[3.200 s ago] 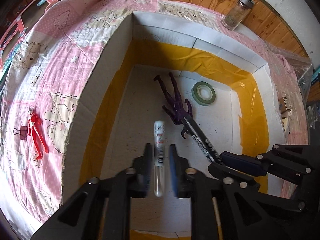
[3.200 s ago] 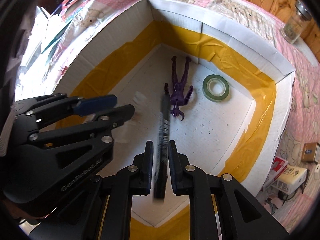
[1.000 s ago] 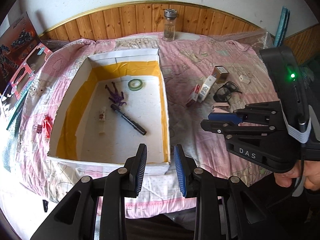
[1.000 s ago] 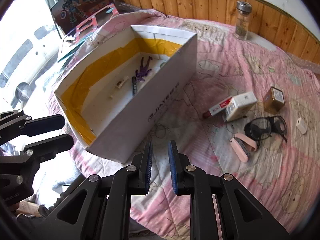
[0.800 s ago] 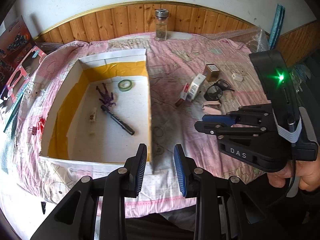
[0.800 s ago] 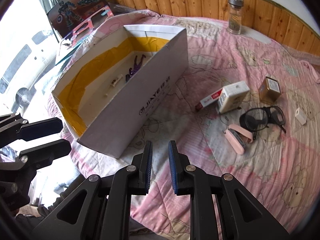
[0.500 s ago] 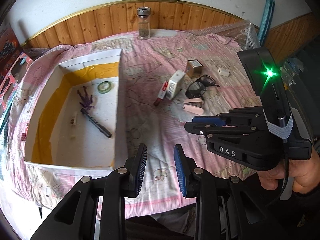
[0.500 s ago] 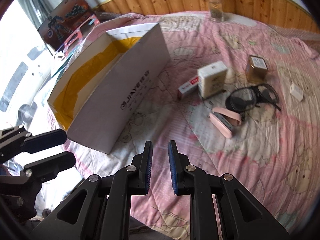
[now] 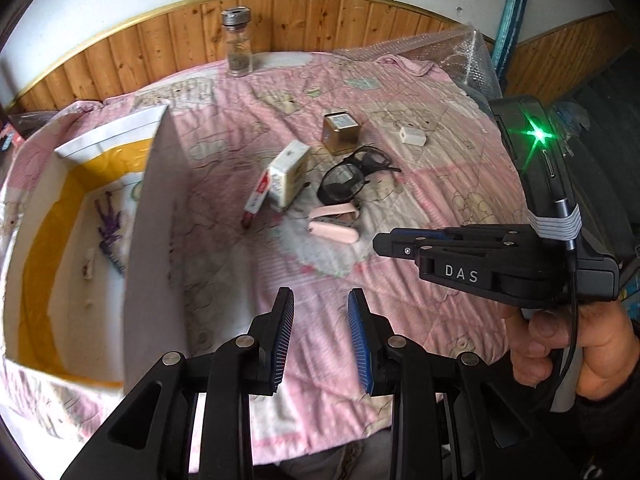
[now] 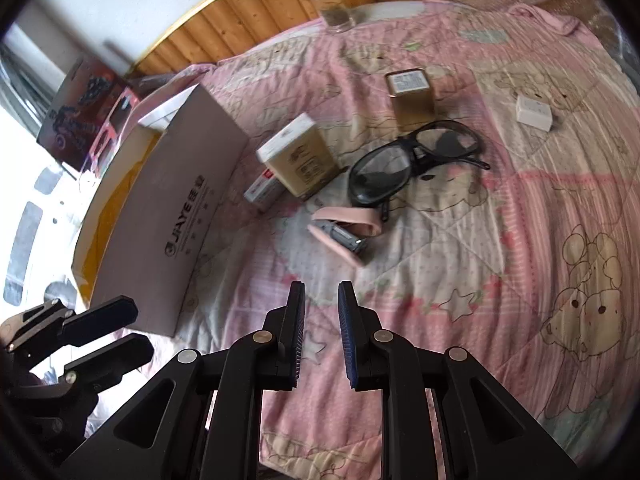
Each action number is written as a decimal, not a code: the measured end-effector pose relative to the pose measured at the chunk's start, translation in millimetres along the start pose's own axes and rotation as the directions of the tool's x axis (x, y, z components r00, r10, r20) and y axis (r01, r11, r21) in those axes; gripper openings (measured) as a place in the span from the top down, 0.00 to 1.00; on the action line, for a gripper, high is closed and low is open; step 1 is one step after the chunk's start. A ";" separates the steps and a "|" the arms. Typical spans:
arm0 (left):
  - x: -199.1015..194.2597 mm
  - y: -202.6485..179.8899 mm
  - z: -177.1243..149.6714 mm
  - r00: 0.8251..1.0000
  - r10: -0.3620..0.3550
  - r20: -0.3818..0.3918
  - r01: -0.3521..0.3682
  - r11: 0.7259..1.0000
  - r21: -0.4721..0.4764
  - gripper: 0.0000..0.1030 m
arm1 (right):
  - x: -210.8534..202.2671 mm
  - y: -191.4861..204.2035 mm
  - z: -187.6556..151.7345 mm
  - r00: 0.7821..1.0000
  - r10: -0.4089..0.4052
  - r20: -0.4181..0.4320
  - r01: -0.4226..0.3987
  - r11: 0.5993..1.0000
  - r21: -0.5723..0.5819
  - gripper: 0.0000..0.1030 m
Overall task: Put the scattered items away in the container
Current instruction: 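Grasp the red-and-white box with the left gripper while the right gripper grasps the pink stapler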
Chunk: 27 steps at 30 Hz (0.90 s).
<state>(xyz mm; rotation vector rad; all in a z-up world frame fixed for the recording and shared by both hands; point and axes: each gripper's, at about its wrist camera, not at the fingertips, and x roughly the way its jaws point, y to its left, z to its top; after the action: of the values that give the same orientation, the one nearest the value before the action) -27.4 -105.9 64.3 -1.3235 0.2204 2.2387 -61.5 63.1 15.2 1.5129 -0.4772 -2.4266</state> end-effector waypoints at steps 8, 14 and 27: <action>47.5 -13.8 25.6 0.997 -0.082 -0.010 0.082 0.997 0.005 0.65 | 13.8 -55.6 19.5 0.995 0.083 0.050 -0.091 0.978 0.185 0.70; 94.6 -0.9 41.5 0.998 -0.058 -0.006 0.058 0.995 -0.086 0.65 | 25.5 -81.2 35.7 0.989 0.118 0.089 -0.136 0.961 0.242 0.69; 144.4 24.6 29.7 1.000 -0.018 -0.019 0.015 0.992 -0.124 0.59 | 52.3 -81.8 42.8 0.983 0.180 0.046 -0.185 0.966 0.181 0.69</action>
<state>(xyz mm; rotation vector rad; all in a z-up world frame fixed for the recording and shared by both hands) -118.2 -63.9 -46.8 -1.4074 0.0779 2.2577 -125.3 125.0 -42.7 1.4324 -0.8301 -2.3179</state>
